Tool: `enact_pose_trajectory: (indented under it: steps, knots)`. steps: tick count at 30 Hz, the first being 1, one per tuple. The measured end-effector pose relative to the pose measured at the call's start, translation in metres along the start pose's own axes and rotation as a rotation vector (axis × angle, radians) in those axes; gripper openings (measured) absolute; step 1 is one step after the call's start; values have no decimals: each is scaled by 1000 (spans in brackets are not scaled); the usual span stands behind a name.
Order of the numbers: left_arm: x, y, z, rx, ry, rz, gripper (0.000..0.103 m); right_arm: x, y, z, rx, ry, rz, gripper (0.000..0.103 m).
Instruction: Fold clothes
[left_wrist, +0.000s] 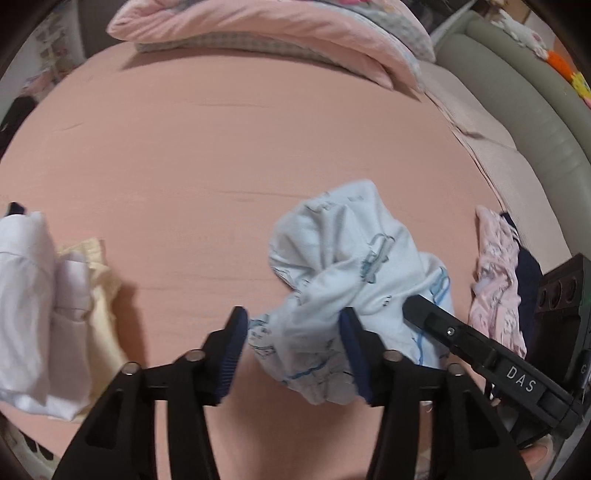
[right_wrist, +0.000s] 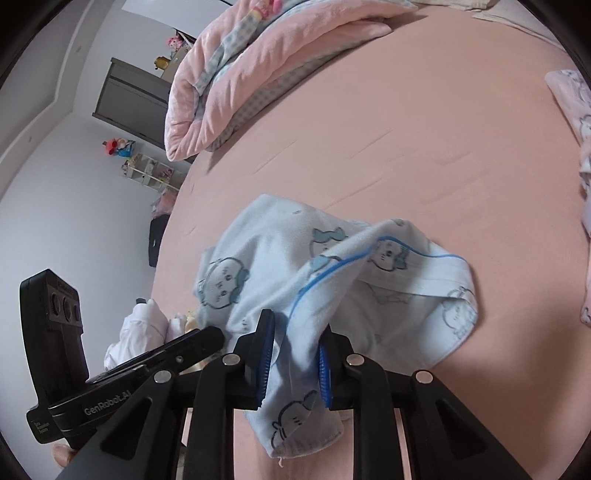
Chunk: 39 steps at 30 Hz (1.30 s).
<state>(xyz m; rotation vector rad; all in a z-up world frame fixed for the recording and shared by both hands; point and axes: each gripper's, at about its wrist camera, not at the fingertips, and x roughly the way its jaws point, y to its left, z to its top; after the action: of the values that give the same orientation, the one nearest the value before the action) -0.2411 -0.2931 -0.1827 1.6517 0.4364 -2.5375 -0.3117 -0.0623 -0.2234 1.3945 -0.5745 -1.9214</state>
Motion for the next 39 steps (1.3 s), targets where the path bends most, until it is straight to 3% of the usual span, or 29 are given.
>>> enact_pose_trajectory:
  steps: [3,5,17,26,33,39]
  knots:
    - [-10,10,3,-30,-13,-11,64,2,6,3,-4,8,11,20]
    - [-13,14,3,-30,-18,-14,65,1,4,5,14,15,24,20]
    - [-7,-1,-2,11,-3,-75,65,6,33,31,-18,130,-85,20]
    - [6,-20,5,24,8,-89,65,12,58,44,-74,156,-82,20]
    - [-8,-14,7,16,-7,-131,65,18,61,48,-91,185,-89,20]
    - [-15,-28,1,114,-5,-142,65,20,70,51,-118,208,-121,20]
